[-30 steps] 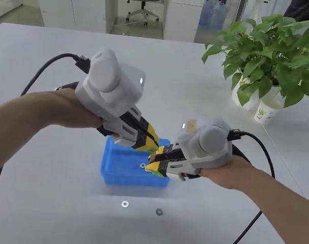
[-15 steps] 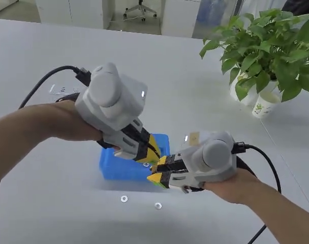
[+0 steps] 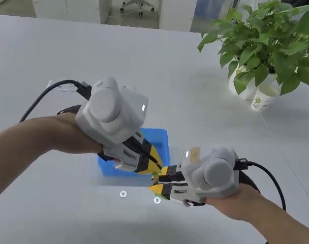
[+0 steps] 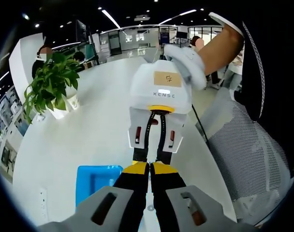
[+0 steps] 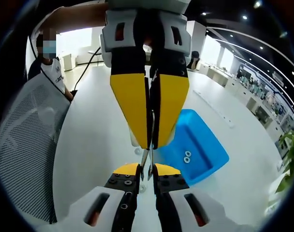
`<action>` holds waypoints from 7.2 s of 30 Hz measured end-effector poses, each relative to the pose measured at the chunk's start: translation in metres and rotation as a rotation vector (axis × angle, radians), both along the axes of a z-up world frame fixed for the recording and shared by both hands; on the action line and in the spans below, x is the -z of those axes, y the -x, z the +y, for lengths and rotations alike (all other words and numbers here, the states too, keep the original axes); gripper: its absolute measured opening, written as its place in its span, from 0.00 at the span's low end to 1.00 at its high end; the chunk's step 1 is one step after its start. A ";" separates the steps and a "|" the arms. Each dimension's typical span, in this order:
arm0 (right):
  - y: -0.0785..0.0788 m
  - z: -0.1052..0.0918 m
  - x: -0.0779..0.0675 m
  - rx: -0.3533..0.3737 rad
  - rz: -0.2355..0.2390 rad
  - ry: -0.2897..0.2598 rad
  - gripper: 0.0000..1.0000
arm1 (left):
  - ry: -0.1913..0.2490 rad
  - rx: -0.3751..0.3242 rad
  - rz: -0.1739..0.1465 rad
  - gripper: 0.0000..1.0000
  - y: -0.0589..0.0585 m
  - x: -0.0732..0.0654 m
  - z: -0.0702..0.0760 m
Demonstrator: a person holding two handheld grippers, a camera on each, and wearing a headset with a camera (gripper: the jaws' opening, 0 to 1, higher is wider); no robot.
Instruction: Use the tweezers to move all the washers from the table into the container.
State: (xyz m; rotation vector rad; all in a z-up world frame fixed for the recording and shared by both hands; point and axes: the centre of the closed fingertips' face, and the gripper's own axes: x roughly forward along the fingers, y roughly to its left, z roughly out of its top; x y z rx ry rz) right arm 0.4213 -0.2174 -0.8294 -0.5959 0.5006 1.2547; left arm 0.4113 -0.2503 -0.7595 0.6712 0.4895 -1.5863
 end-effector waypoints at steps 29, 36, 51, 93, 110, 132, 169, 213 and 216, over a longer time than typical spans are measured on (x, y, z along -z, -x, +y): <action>0.009 -0.008 0.022 0.016 -0.002 0.032 0.14 | -0.010 0.038 0.037 0.05 0.007 0.023 -0.006; 0.008 -0.010 0.025 0.016 -0.004 0.034 0.14 | -0.012 0.042 0.035 0.05 0.007 0.025 -0.009; 0.007 -0.013 0.030 0.025 0.010 0.031 0.16 | -0.009 0.041 0.045 0.05 0.006 0.028 -0.012; 0.005 -0.008 0.036 0.064 0.067 0.008 0.11 | -0.010 0.029 0.052 0.05 0.002 0.031 -0.005; 0.008 -0.009 0.025 0.054 0.057 0.007 0.11 | -0.013 0.032 0.041 0.05 0.004 0.020 -0.005; -0.006 -0.005 -0.013 0.033 0.012 0.014 0.11 | 0.009 0.021 0.006 0.05 -0.006 -0.018 -0.002; -0.086 0.030 -0.019 -0.046 -0.027 0.027 0.11 | -0.007 -0.090 -0.039 0.05 -0.081 -0.024 0.028; -0.097 0.034 0.031 -0.048 0.080 0.050 0.12 | -0.078 -0.142 0.002 0.05 -0.100 0.024 0.035; -0.097 0.033 0.030 -0.049 0.076 0.054 0.12 | -0.080 -0.140 0.001 0.05 -0.100 0.025 0.034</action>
